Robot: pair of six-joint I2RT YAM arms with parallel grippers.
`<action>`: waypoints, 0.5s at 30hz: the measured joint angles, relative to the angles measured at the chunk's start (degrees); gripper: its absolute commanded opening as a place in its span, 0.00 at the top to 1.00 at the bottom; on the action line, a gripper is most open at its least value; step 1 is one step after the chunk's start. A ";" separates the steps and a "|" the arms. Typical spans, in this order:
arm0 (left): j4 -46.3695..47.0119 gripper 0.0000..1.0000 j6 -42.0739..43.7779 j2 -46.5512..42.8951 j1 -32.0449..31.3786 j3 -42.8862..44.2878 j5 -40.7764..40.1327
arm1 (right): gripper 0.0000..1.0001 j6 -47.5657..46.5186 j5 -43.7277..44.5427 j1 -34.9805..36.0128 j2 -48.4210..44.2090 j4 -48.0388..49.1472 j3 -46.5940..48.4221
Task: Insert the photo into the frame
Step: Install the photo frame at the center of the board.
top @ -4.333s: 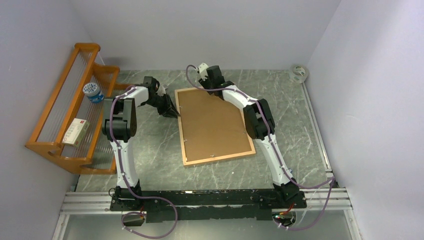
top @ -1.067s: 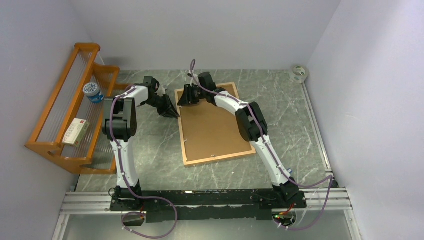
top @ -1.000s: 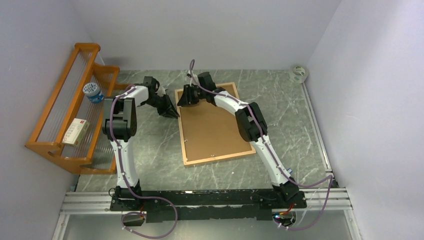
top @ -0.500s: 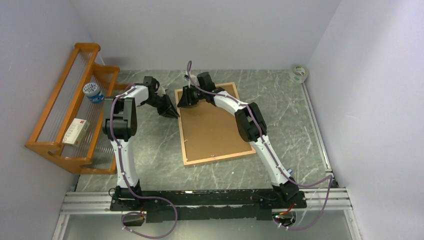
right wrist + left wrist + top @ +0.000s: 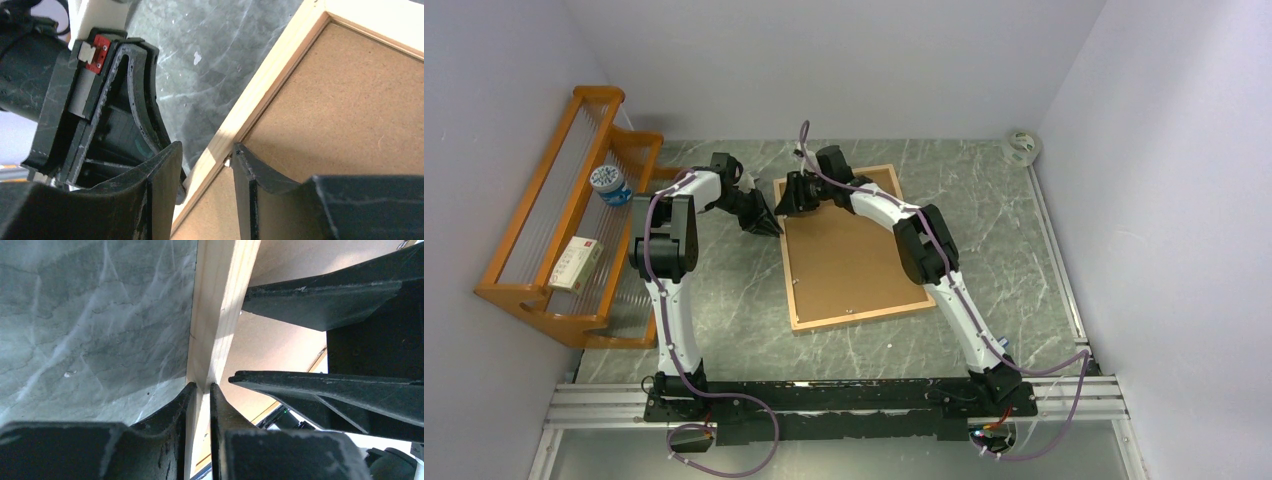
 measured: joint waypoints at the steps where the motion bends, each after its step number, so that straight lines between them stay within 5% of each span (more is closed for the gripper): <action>1: 0.00 0.81 -0.04 0.00 0.00 0.00 0.00 | 0.54 1.44 0.96 0.04 -0.39 0.33 -0.50; 15: 0.00 0.81 -0.07 0.00 0.00 0.00 0.04 | 0.57 8.79 7.72 -1.99 -9.38 4.52 -14.53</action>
